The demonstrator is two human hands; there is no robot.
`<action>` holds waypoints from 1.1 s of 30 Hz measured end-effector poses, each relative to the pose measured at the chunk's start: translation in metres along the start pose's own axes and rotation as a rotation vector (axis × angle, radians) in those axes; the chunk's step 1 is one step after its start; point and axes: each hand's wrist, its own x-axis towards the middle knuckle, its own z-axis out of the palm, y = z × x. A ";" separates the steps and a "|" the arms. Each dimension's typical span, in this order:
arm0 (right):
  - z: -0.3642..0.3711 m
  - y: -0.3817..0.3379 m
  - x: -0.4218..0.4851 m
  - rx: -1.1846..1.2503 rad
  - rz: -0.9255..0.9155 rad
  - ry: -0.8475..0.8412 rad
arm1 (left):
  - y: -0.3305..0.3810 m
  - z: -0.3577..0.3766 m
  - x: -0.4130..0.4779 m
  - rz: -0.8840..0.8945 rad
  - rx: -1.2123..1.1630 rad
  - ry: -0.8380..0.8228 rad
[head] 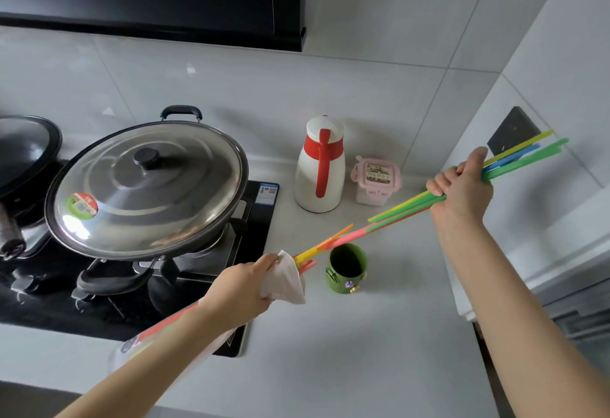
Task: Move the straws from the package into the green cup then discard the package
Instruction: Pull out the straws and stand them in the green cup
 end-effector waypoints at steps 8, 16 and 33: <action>0.015 -0.010 -0.003 -0.073 -0.247 -0.092 | -0.028 0.008 0.005 -0.059 0.139 -0.086; 0.002 0.065 -0.030 -0.405 -0.281 -0.284 | -0.032 0.008 0.017 -0.070 0.099 -0.045; -0.038 0.131 -0.022 -0.668 0.051 -0.252 | -0.025 0.003 0.025 -0.043 0.008 -0.023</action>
